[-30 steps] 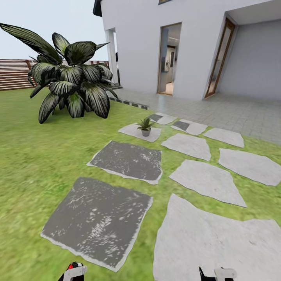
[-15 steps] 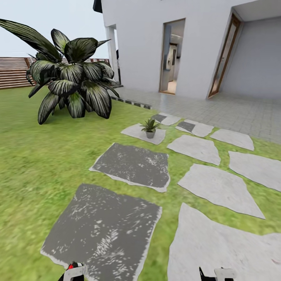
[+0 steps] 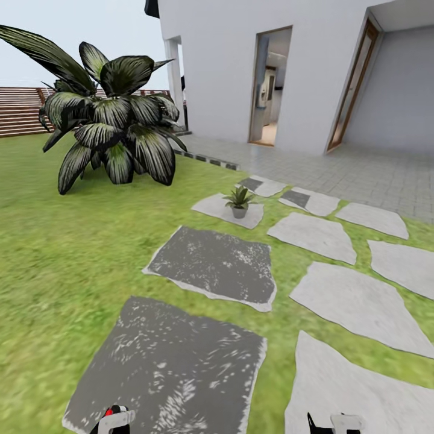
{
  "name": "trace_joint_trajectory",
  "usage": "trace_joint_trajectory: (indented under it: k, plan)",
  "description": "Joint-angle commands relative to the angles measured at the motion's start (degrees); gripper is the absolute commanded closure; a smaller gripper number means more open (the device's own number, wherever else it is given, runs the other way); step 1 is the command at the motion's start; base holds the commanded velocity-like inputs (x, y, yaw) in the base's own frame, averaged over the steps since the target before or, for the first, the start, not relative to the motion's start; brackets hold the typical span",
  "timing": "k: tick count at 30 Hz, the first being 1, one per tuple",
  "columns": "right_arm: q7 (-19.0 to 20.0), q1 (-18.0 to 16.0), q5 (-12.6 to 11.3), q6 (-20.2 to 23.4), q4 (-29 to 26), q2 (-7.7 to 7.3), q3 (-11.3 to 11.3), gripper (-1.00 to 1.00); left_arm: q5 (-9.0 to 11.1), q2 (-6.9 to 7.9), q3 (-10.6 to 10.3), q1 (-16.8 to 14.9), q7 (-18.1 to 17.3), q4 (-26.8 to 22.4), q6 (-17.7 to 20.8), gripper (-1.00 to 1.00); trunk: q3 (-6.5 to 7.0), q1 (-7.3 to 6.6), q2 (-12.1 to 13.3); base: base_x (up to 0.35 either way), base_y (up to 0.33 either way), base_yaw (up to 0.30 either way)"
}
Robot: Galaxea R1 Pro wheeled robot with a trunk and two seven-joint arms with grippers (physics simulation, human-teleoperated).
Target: Pick up the pesticide atomizer in the garden and spray insectifuge to fully cover both potted plants in the garden.
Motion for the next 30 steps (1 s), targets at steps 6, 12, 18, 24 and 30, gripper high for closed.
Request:
trace_joint_trajectory:
  k: [6,12,18,24,30]
  plan:
    - [-0.2,0.0,0.2,-0.2,0.0,0.08,0.0,-1.0,0.1,0.01,0.0,0.0,0.0,0.1,-0.2,1.0,-0.05,0.02,0.0,0.288,0.207,0.0]
    - [-0.2,0.0,0.1,-0.2,0.0,0.09,0.0,-1.0,0.1,0.01,0.0,0.0,0.1,0.1,-0.1,1.0,-0.05,0.02,0.0,0.288,0.207,0.0]
    - [-0.3,0.0,0.1,-0.2,0.0,0.17,0.0,-1.0,0.1,0.01,0.0,0.0,0.1,0.1,-0.1,1.0,-0.05,0.02,0.0,0.288,0.207,0.0]
    - [-0.4,0.0,0.1,-0.2,0.0,0.3,0.0,-1.0,0.1,-0.02,0.0,0.0,0.1,0.1,-0.1,1.0,-0.05,0.02,0.0,0.288,0.205,0.0]
    - [-0.4,0.0,0.0,-0.2,0.0,0.43,0.0,-1.0,0.1,-0.07,0.0,0.0,0.1,0.1,-0.1,1.0,-0.05,0.02,0.0,0.29,0.202,0.0]
